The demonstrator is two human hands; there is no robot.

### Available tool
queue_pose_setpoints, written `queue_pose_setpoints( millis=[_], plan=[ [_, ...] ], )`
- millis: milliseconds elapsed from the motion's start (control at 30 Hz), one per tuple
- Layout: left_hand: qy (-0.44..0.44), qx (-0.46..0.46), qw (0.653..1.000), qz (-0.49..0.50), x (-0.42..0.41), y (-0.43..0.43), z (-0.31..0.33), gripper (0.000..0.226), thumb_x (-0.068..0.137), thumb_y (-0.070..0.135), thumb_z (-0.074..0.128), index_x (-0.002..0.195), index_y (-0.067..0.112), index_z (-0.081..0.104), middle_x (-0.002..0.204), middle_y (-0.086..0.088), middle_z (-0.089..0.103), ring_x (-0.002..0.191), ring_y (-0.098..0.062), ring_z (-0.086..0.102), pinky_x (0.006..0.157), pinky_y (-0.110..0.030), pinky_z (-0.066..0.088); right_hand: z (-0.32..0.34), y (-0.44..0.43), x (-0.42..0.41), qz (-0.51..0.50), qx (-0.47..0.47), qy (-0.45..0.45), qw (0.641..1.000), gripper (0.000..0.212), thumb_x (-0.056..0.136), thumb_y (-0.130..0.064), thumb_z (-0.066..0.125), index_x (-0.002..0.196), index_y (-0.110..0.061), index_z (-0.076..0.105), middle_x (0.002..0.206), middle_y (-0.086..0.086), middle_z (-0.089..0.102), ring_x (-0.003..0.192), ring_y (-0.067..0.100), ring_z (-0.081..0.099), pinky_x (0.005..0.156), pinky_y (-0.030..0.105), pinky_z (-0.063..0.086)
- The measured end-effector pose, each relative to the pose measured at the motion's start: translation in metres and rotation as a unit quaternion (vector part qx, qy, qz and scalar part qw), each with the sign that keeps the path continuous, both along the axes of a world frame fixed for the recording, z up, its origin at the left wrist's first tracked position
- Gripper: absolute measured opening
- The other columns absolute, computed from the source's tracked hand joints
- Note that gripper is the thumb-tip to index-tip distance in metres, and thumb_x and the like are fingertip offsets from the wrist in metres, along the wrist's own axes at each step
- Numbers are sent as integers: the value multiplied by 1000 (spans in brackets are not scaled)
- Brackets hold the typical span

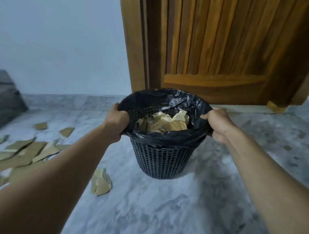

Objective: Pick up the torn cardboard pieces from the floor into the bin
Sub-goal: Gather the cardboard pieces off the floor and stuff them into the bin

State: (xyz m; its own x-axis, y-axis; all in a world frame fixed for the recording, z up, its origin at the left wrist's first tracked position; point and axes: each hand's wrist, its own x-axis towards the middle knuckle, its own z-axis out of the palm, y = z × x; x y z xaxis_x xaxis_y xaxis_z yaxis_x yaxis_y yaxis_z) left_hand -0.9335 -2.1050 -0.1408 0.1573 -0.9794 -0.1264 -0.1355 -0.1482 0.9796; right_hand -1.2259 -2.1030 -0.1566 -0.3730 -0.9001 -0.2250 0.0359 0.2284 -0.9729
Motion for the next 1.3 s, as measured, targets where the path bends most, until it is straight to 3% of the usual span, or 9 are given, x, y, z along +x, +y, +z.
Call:
queue_pose_setpoints(
  millis=[200, 333, 433, 533, 700, 800, 1033, 1200, 1300],
  plan=[
    [-14, -11, 995, 95, 105, -22, 10, 47, 84, -12, 27, 120, 12, 47, 90, -16, 55, 37, -22, 58, 37, -30, 49, 4, -73, 132, 57, -46, -26, 997, 44, 83, -4, 54, 123, -20, 50, 113, 4, 65, 99, 23, 61, 85, 36, 52],
    [29, -21, 992, 119, 158, -43, -21, 55, 83, -14, 29, 127, 13, 47, 107, -19, 61, 67, -34, 66, 47, -40, 56, -15, -109, 184, 74, -40, 2, 996, 49, 88, -4, 55, 136, -11, 49, 124, 13, 62, 102, 26, 60, 77, 33, 49],
    [40, -27, 993, 106, 166, -58, -30, 52, 87, -8, 33, 132, 14, 46, 108, -18, 62, 72, -30, 63, 53, -38, 55, -24, -121, 197, 79, -43, 5, 996, 59, 83, -14, 64, 139, -19, 46, 128, 8, 61, 109, 27, 61, 93, 43, 53],
    [-31, -21, 995, 87, 163, -62, -26, 60, 87, -3, 35, 140, 26, 39, 111, -8, 56, 78, -20, 55, 56, -31, 46, -24, -115, 202, 84, -43, -30, 995, 34, 97, -30, 61, 129, -24, 51, 116, 0, 66, 104, 26, 65, 89, 46, 56],
    [-51, -41, 996, 64, 170, -51, -25, 51, 103, 28, 43, 153, 32, 31, 137, -1, 54, 101, -21, 56, 77, -34, 44, -32, -86, 210, 39, 12, -16, 999, 90, 81, -87, 37, 157, -39, 32, 161, -5, 38, 143, 27, 43, 113, 61, 34],
    [-97, -35, 994, 47, 191, -24, -31, 66, 103, 57, 29, 161, 29, 14, 165, 0, 25, 147, -28, 32, 118, -46, 30, -45, -49, 241, -31, 13, -8, 999, 80, 95, -78, 25, 158, -29, 33, 163, 1, 35, 148, 28, 35, 121, 50, 27],
    [-281, 59, 954, 82, 278, 87, -109, 68, 103, 58, 26, 162, 26, 12, 163, -15, 28, 151, -36, 22, 118, -54, 24, -106, 32, 339, -44, 71, 123, 989, 65, 107, -56, 24, 162, -23, 19, 164, 13, 31, 145, 40, 35, 115, 48, 27],
    [-411, 149, 888, 139, 335, 170, -164, 68, 103, 59, 18, 161, 29, 1, 169, -14, 1, 154, -38, -13, 120, -64, 0, -183, 65, 369, 250, 244, 388, 853, 70, 103, -59, 29, 159, -17, 29, 163, 17, 29, 146, 39, 31, 118, 49, 28],
    [-474, 160, 840, 209, 378, 207, -186, 70, 102, 61, 19, 161, 30, -2, 168, -16, -5, 152, -40, -17, 119, -66, -4, -204, 78, 397, 272, 235, 501, 787, 64, 103, -54, 31, 158, -24, 23, 161, 17, 22, 144, 40, 25, 117, 56, 23]
  ],
)
